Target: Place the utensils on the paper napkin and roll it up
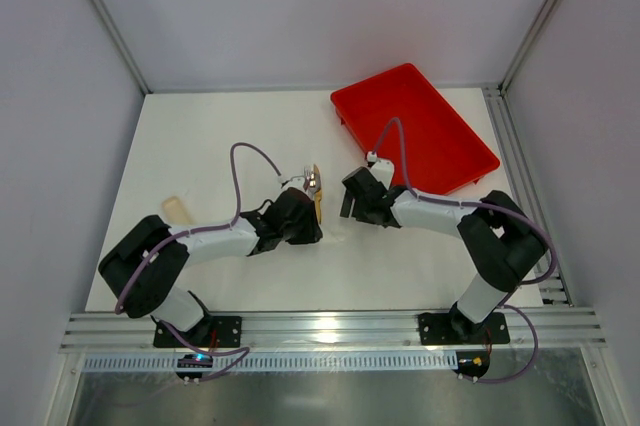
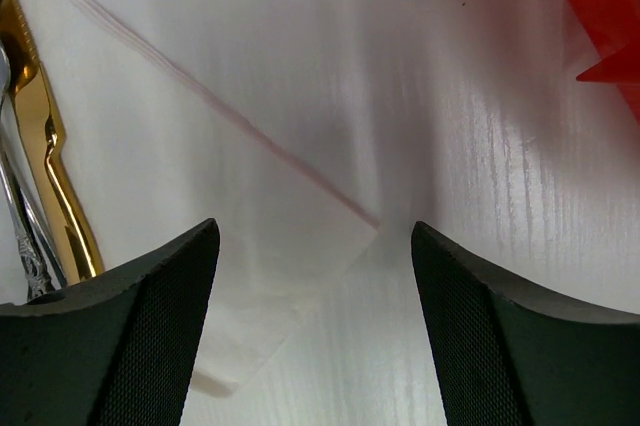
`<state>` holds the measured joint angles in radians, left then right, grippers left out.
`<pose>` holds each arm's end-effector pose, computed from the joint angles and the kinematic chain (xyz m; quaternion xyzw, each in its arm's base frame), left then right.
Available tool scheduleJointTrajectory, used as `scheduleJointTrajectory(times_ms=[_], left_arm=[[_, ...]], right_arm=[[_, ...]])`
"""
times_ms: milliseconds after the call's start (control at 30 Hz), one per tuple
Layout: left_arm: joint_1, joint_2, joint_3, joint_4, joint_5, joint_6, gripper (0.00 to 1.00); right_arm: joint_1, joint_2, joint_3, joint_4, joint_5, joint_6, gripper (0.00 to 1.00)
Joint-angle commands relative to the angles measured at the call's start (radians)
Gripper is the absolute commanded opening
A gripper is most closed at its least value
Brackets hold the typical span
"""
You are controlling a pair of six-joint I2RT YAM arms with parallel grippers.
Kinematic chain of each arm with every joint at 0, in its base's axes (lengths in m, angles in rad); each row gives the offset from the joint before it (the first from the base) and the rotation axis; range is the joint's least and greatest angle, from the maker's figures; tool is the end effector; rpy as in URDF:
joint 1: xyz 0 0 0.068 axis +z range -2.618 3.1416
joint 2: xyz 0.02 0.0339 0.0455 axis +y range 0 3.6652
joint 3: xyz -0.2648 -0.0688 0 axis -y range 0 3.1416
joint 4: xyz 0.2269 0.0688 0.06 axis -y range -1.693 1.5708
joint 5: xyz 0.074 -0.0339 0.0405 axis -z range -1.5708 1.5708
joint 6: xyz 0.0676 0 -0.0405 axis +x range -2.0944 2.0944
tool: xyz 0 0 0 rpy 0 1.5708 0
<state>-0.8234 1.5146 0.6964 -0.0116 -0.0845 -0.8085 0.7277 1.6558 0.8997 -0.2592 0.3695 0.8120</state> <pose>0.2077 -0.2157 0.1490 -0.0084 0.9314 -0.2365 0.2765 0.2559 0.1953 0.1489 0.0902 0.9423 0.0608 0.3165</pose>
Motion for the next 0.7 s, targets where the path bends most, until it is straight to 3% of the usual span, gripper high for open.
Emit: scheduleJointTrajectory(times_ms=[0, 667], left_arm=[[0.001, -0.011, -0.009, 0.036, -0.001, -0.001, 0.37], [0.0, -0.022, -0.021, 0.033, -0.014, -0.003, 0.36]], right_arm=[[-0.007, 0.015, 0.034, 0.011, 0.036, 0.012, 0.79], [-0.005, -0.007, -0.028, 0.176, -0.188, 0.073, 0.79]])
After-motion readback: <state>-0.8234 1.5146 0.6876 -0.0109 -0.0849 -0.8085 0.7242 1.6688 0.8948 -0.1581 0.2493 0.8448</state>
